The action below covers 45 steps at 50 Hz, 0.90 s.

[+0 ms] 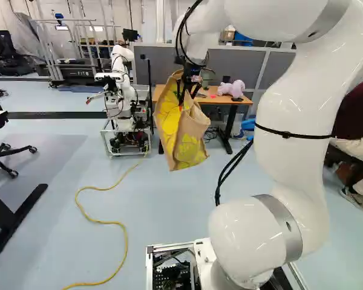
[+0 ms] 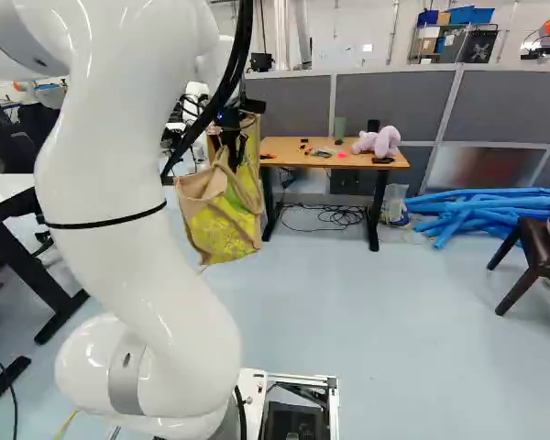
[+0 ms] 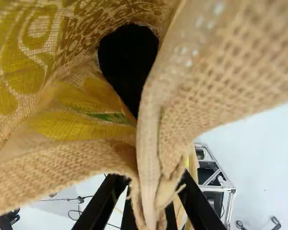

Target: Pick up the bag on the ground and place it on the table

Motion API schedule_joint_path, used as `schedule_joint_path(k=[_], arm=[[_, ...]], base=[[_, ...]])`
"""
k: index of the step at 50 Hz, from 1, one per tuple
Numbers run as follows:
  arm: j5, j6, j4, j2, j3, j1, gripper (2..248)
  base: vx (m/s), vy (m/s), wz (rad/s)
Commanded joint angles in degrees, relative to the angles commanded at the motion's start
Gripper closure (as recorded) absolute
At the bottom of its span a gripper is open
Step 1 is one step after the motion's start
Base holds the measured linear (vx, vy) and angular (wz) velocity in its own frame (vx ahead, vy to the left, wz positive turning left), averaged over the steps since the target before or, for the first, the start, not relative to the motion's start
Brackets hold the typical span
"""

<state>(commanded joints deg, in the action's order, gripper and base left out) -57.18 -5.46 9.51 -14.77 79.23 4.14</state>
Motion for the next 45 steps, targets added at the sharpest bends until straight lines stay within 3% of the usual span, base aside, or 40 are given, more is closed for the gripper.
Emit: schedule_joint_path(k=[45], arm=[[-10.1,0.0,0.0,1.1,7.2,-0.3,215]], base=[[0.0,0.0,0.0]])
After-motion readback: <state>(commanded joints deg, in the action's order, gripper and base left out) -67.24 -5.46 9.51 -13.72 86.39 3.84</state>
